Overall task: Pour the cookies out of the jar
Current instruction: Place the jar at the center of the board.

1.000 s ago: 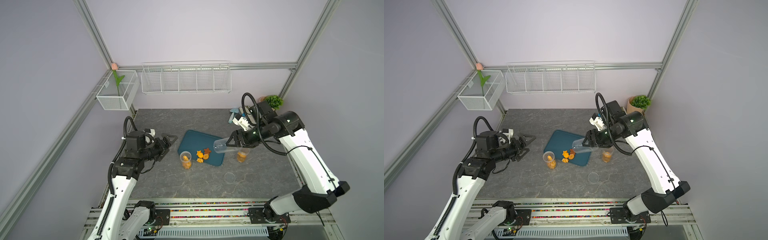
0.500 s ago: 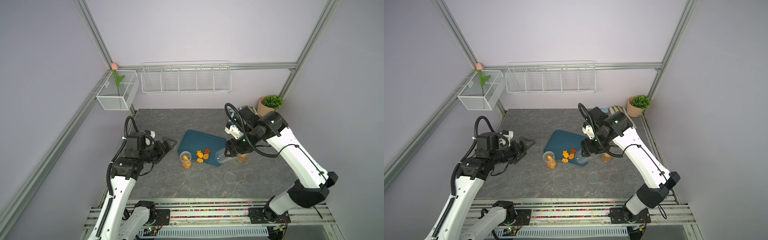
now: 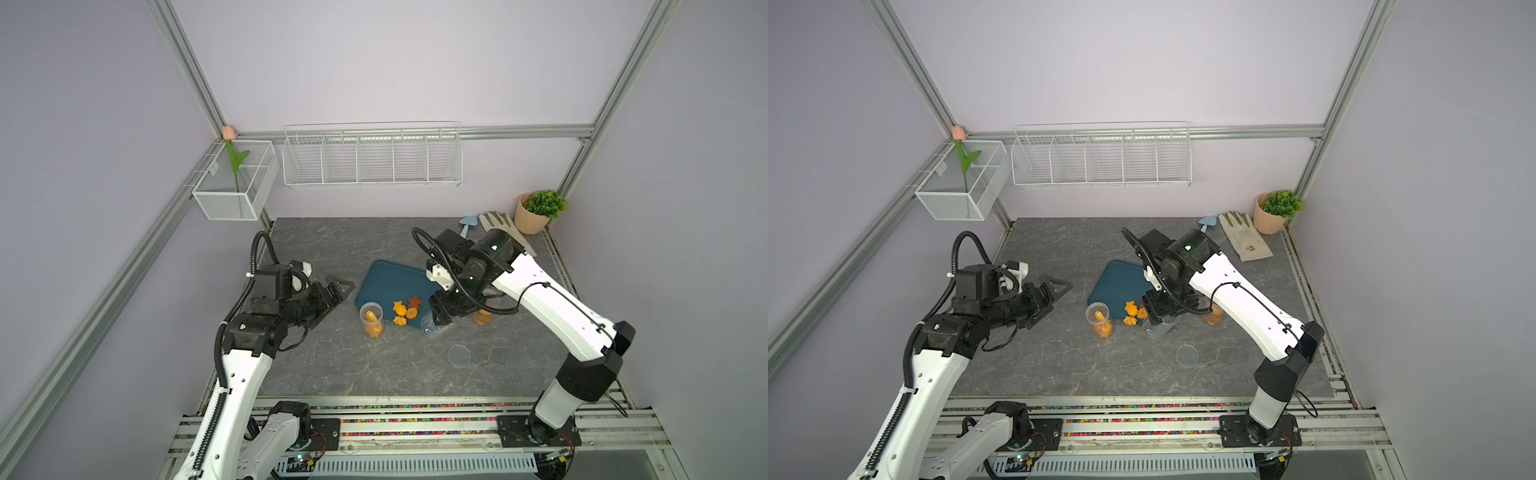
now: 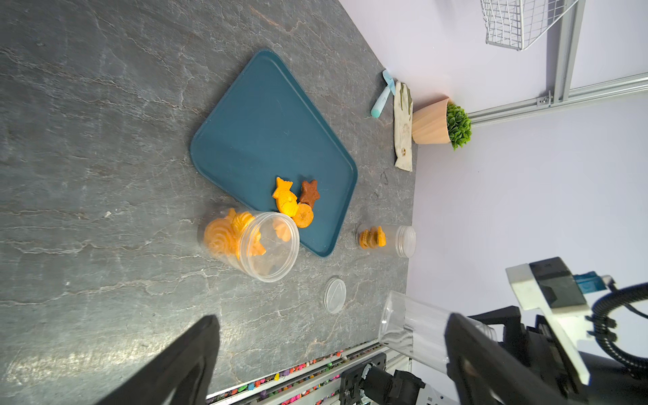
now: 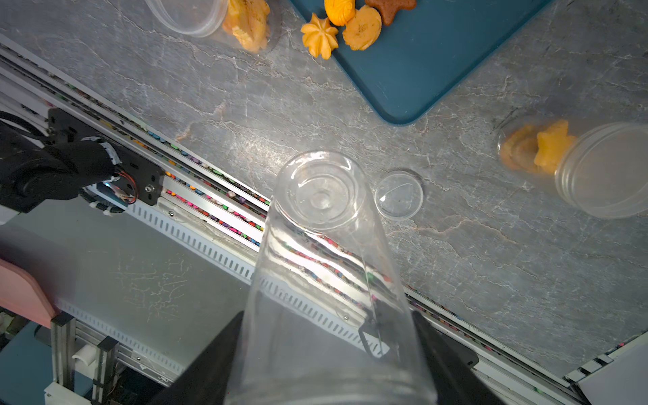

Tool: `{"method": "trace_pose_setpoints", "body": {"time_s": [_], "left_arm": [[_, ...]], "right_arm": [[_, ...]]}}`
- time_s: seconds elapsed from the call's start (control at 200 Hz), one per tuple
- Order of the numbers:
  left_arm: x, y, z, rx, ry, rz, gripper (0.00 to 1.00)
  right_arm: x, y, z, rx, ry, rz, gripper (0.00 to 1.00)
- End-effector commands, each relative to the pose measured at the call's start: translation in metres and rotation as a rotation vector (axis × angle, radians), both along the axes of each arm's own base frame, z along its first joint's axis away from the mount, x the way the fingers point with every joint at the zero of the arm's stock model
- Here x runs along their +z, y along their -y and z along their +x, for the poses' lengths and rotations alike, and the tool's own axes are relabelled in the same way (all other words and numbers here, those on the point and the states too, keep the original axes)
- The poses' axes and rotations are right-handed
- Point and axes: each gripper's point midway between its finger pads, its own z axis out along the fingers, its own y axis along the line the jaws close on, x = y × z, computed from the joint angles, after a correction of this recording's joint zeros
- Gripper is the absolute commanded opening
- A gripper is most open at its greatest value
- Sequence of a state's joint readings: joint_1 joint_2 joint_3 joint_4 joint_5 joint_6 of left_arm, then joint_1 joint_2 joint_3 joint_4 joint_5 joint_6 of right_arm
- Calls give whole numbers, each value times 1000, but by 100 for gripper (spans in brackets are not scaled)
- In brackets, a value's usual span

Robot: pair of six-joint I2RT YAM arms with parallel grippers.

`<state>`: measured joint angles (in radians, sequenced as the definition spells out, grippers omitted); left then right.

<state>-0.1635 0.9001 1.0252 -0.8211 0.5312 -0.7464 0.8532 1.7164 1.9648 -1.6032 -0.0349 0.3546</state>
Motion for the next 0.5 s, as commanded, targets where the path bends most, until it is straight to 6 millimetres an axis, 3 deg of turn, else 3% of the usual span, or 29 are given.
{"method": "trace_pose_setpoints", "body": {"time_s": [0.0, 0.495], "left_arm": [[-4, -3, -6, -2, -5, 18, 100], [-10, -2, -5, 4, -22, 9, 100]], "right_arm": [[-17, 12, -13, 19, -50, -122, 70], [-78, -7, -37, 102, -83, -260, 70]]}}
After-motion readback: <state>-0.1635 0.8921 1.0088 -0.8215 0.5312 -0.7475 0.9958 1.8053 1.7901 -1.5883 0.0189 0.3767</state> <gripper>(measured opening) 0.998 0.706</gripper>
